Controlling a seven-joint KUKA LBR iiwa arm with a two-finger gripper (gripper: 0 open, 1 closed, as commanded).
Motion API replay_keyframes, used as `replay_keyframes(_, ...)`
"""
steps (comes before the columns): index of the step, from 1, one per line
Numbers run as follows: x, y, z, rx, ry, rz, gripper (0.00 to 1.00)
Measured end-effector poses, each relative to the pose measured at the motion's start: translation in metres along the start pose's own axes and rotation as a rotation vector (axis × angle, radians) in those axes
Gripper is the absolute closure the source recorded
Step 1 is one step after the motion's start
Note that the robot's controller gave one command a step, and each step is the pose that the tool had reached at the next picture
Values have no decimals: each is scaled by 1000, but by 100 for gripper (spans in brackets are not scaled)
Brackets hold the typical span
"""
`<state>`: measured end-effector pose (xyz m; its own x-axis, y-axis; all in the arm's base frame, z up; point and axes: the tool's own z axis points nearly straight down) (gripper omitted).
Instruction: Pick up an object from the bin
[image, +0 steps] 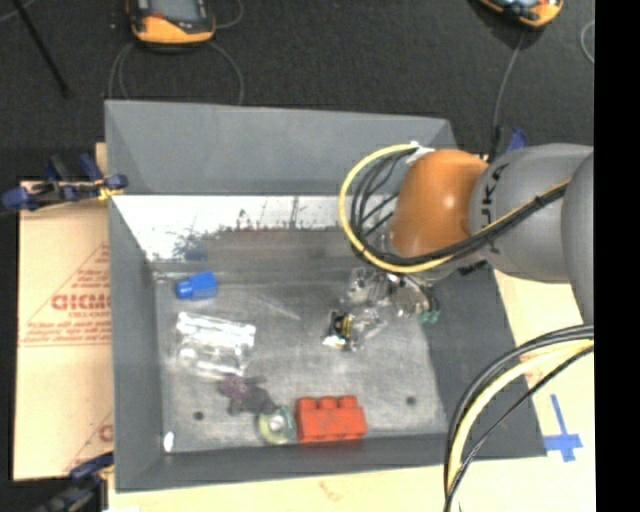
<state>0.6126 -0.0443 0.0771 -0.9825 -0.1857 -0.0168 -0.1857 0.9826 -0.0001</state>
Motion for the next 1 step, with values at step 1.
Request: replay_keyframes(1, -1, -22, -151, 5, 4, -122, 100)
